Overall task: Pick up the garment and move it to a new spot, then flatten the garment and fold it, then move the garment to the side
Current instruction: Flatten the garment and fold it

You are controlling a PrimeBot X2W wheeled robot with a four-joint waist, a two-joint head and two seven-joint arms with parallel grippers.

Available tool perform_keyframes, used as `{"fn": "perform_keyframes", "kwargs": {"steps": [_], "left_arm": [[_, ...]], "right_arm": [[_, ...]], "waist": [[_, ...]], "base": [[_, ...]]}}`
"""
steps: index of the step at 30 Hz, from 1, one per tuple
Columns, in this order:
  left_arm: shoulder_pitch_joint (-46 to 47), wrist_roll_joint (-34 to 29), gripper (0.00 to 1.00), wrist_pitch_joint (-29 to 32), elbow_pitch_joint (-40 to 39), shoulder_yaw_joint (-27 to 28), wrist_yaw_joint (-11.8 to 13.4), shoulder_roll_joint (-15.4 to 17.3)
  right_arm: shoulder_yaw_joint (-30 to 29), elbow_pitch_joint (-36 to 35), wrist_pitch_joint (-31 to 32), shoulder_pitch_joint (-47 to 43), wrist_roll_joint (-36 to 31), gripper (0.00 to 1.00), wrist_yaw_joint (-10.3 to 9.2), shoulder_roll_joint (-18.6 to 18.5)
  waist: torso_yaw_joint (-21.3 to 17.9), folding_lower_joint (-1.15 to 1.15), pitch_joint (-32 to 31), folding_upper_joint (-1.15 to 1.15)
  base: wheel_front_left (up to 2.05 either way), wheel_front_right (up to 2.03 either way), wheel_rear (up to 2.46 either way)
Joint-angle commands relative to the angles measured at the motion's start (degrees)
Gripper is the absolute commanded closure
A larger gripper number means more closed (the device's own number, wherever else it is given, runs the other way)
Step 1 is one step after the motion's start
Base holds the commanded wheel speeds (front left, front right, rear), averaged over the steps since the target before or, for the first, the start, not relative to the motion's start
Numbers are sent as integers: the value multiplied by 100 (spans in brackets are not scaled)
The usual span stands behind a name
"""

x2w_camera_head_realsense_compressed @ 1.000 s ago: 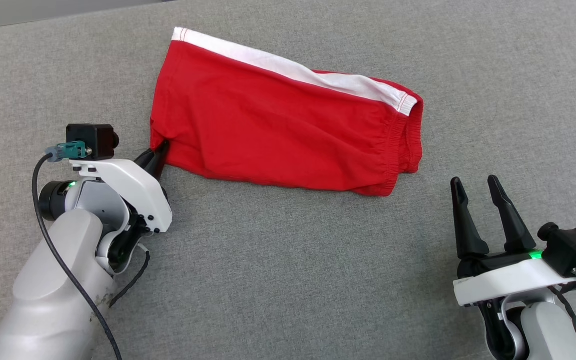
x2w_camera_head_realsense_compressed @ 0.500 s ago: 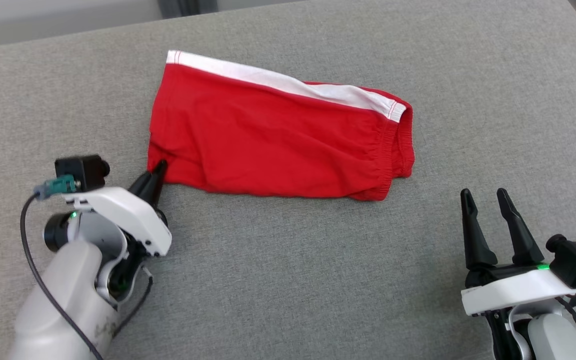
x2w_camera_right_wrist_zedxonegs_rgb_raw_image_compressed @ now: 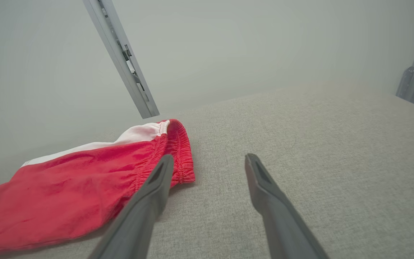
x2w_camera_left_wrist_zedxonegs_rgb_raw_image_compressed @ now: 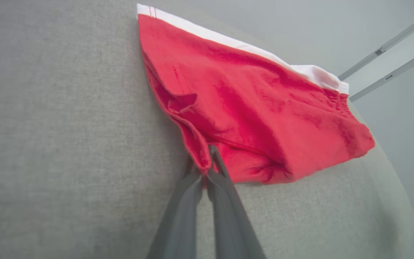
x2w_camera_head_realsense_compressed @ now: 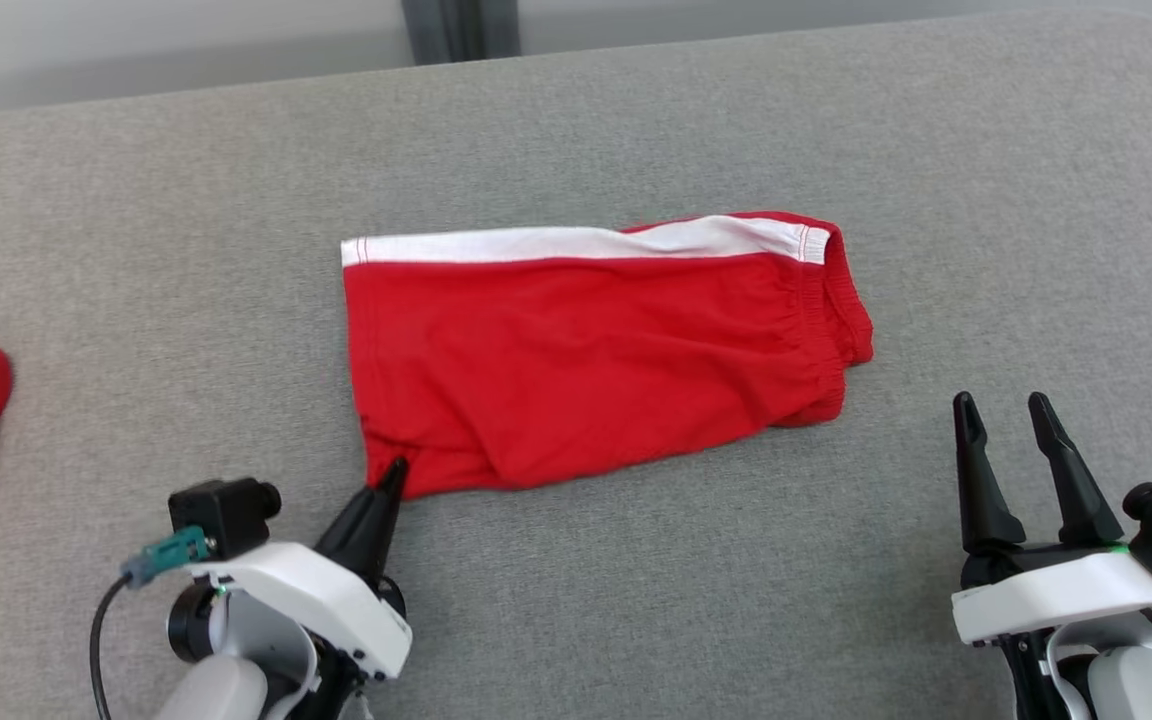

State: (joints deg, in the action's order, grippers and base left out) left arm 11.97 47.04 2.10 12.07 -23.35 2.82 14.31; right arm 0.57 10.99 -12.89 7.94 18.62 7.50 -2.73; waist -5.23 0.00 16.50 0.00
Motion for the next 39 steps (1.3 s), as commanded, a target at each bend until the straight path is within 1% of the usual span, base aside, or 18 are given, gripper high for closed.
{"fn": "perform_keyframes", "kwargs": {"steps": [1,5,8,12,14,15,16,19,22,26,29,32,35,39], "left_arm": [[-210,54,100,15,-262,2,101,29],[-583,113,100,107,-673,3,305,52],[-727,165,100,144,-832,49,410,71],[-779,216,100,172,-852,111,472,109],[-697,102,100,195,-791,71,488,176],[-661,66,54,189,-770,58,516,178],[-624,2,0,160,-745,44,541,200],[-565,-114,0,118,-686,51,625,252],[-481,-434,0,-54,-691,109,849,412],[-327,-718,0,-535,-878,323,1027,527],[-132,-885,0,-971,-995,493,1033,579],[78,-992,0,-1367,-1032,627,974,534],[179,-1015,0,-1522,-999,727,926,492],[246,-1216,0,-1677,-878,855,910,450]], "right_arm": [[-72,-68,53,-85,-42,0,-2,-34],[-121,-189,187,-168,-67,0,-2,-35],[-139,-262,245,-224,-66,0,-2,-35],[-174,-326,301,-266,-38,0,-2,-34],[-190,-339,325,-283,-19,0,-2,-34],[-191,-340,336,-286,-8,0,-2,-34],[-193,-339,341,-283,-4,0,-2,-34],[-208,-321,363,-277,-10,0,-2,-35],[-243,-296,373,-260,-68,0,-2,-34],[-274,-318,383,-190,-154,0,-2,-34],[-262,-337,403,-137,-242,0,-2,-34],[-221,-336,441,-74,-251,0,-2,-35],[-160,-335,458,-38,-230,0,-2,-34],[-79,-305,488,-15,-306,0,-2,-35]], "waist": [[115,0,-67,0],[203,0,-99,0],[233,0,-94,0],[250,0,-90,0],[251,0,-95,0],[246,0,-98,0],[240,0,-106,0],[223,0,-154,0],[222,0,-219,0],[253,0,-325,0],[299,0,-411,0],[339,0,-484,0],[355,0,-520,0],[369,0,-591,0]], "base": [[0,0,0],[0,0,0],[0,0,0],[0,0,0],[0,0,0],[0,0,0],[0,0,0],[0,0,0],[0,0,0],[0,0,0],[0,0,0],[0,0,0],[0,0,0],[0,0,0]]}}
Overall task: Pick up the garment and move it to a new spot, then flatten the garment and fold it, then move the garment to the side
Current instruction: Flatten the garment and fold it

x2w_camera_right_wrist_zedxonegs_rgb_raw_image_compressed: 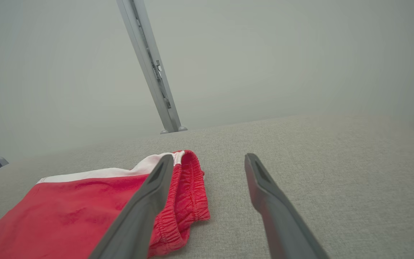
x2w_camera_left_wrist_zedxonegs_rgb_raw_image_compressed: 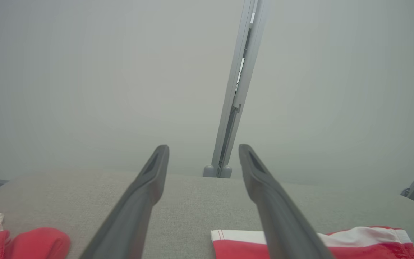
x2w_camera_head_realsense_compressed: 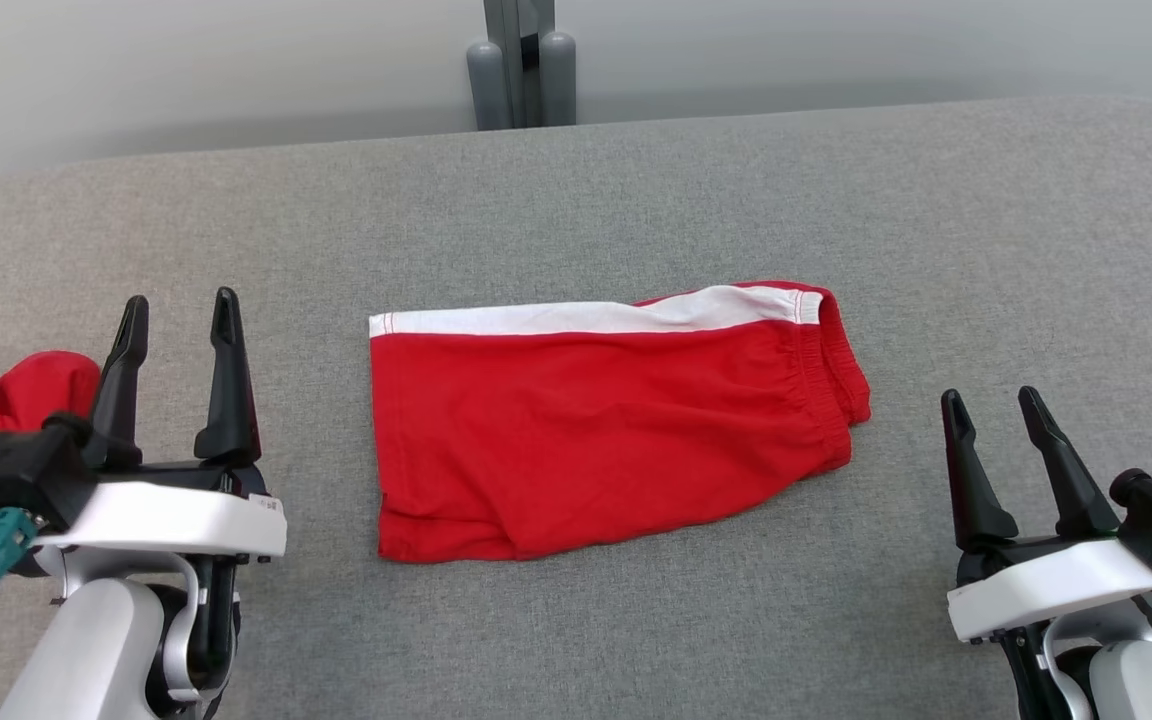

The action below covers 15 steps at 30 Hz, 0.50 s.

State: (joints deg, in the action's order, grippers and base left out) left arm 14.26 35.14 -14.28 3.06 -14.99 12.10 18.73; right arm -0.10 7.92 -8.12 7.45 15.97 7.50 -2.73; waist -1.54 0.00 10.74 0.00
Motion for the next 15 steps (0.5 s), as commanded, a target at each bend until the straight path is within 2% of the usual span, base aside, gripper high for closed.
{"fn": "perform_keyframes", "kwargs": {"steps": [1,6,15], "left_arm": [[-29,-113,0,-50,38,39,9,4],[-358,-485,0,-87,56,56,83,7],[-987,-983,0,-88,74,277,-141,-117]], "right_arm": [[3,12,11,30,-68,0,-2,-35],[15,46,23,-25,-125,0,-2,-34],[-5,103,57,-195,-212,0,-2,-35]], "waist": [[-2,0,-41,0],[12,0,-157,0],[45,0,-434,0]], "base": [[0,0,0],[0,0,0],[0,0,0]]}}
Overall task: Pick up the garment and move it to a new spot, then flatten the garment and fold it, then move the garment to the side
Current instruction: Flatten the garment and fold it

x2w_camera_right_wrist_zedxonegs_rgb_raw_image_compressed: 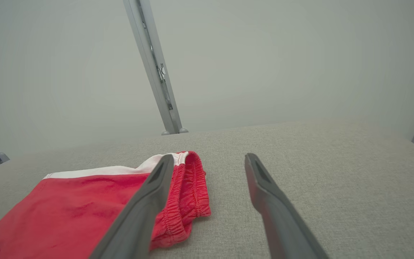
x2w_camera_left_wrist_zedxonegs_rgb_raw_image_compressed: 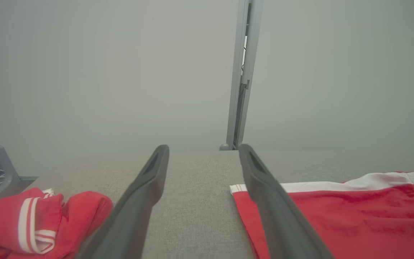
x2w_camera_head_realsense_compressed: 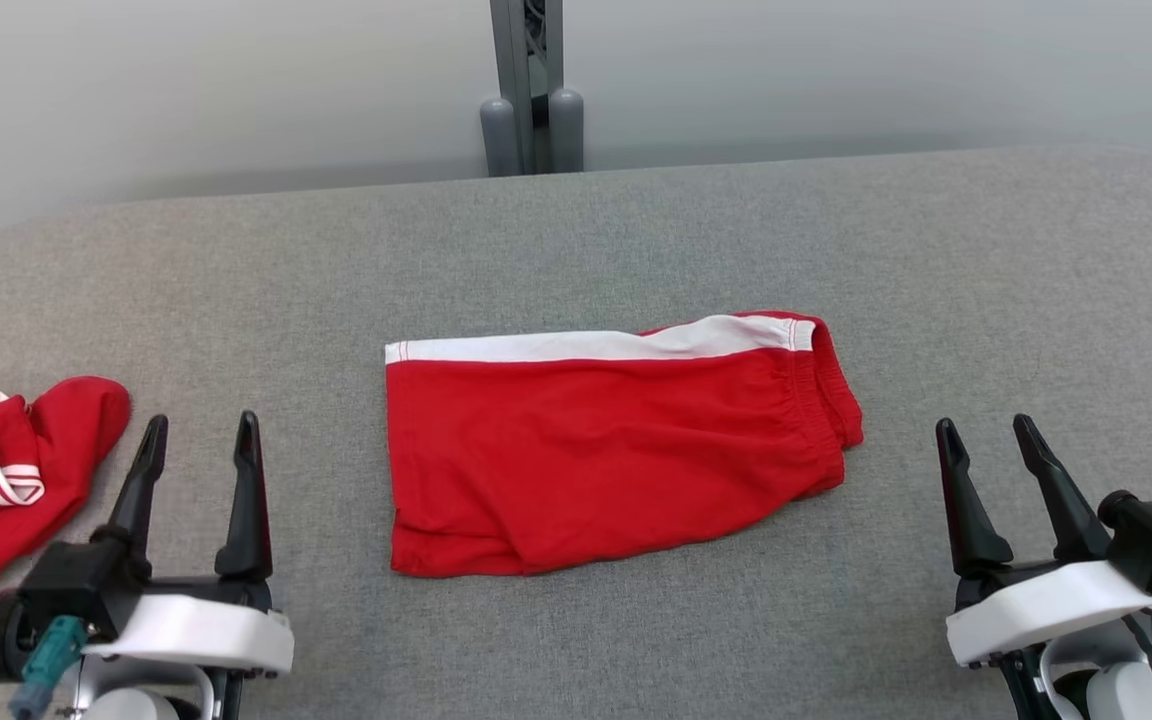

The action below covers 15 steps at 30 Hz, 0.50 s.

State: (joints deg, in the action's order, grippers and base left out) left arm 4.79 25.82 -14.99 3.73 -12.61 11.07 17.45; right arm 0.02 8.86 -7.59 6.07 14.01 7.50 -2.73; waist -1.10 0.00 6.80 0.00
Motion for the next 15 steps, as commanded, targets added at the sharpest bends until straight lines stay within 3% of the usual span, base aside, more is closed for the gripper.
{"fn": "perform_keyframes", "kwargs": {"steps": [1,15], "left_arm": [[-96,-138,0,-17,27,36,-37,13],[-237,-405,0,-18,158,61,-241,-152]], "right_arm": [[-22,15,15,-83,-25,0,-2,-34],[-53,4,85,-248,11,0,-2,-34]], "waist": [[5,0,-78,0],[32,0,-178,0]], "base": [[0,0,0],[0,0,0]]}}
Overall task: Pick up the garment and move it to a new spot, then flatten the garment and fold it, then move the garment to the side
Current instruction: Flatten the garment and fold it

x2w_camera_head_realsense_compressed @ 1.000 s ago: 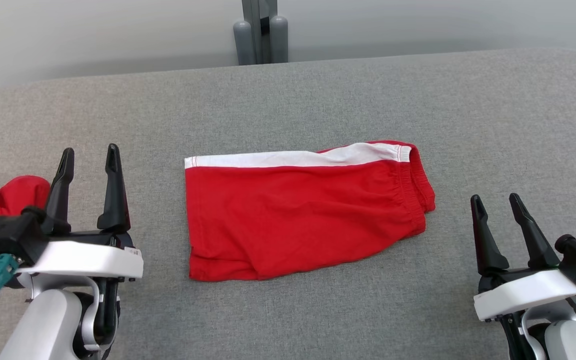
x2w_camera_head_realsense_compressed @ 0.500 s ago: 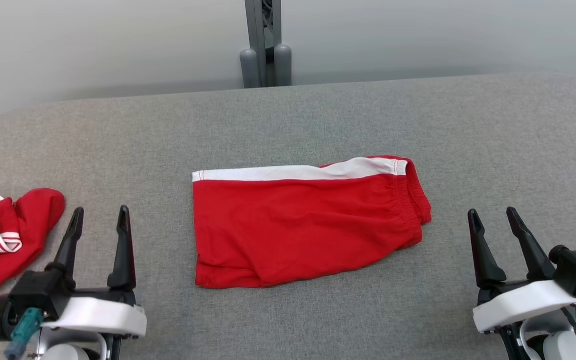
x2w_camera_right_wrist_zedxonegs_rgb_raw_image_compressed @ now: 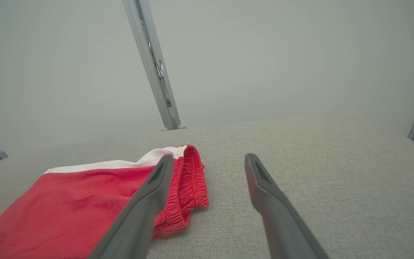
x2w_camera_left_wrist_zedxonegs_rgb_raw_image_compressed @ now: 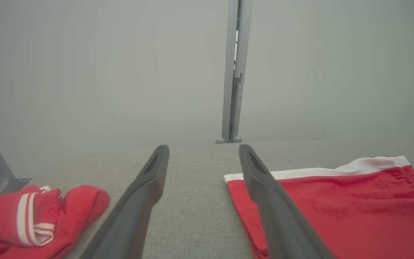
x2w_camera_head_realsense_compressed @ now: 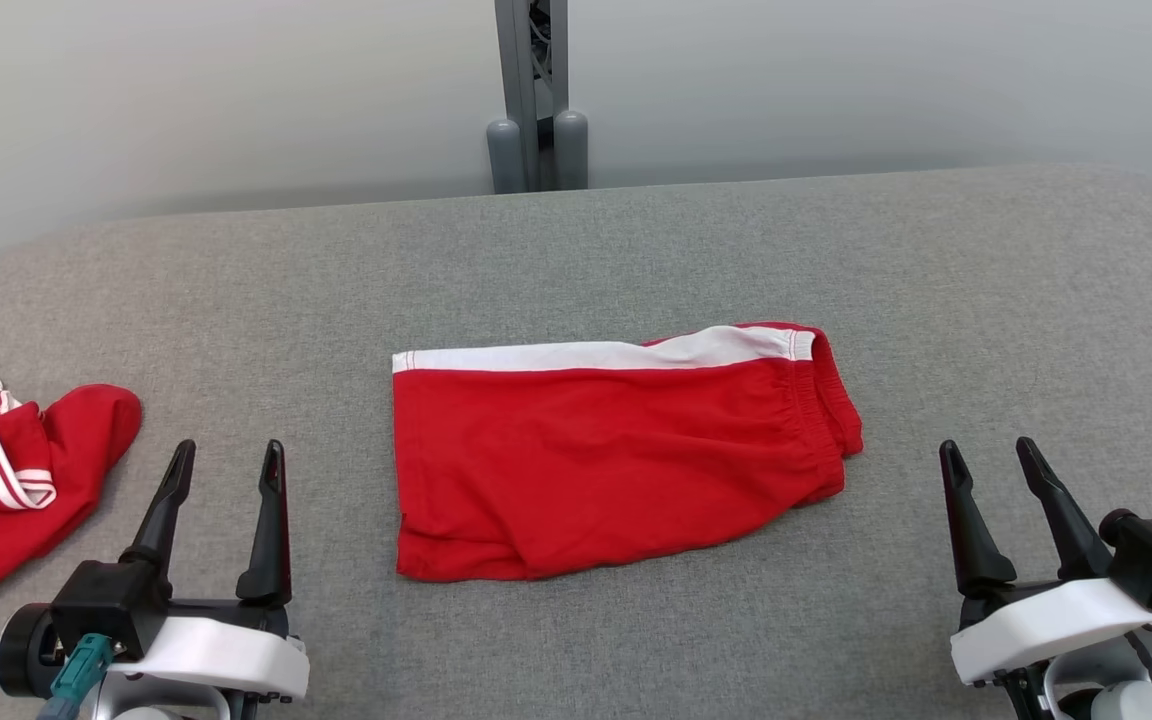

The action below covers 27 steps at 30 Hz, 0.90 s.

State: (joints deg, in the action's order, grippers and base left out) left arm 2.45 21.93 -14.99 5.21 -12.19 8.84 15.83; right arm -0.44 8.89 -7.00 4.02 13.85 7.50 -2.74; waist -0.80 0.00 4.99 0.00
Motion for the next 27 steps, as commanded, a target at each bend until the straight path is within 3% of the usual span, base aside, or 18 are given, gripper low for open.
{"fn": "perform_keyframes", "kwargs": {"steps": [1,9,21,27], "left_arm": [[5,-27,0,-18,13,19,-24,6],[191,-70,0,-18,55,-68,-93,-39],[459,-73,0,-19,203,-259,-265,-248],[586,-135,0,-19,264,-287,-381,-265]], "right_arm": [[-18,1,26,-45,22,0,-2,-33],[-50,266,194,217,-82,0,-2,-33],[354,2060,-13,1225,52,0,-2,-35],[148,3090,-399,1688,240,0,-2,-37]], "waist": [[9,0,8,0],[161,0,123,0],[624,0,462,0],[692,0,617,0]], "base": [[0,0,0],[0,0,0],[0,0,0],[0,0,0]]}}
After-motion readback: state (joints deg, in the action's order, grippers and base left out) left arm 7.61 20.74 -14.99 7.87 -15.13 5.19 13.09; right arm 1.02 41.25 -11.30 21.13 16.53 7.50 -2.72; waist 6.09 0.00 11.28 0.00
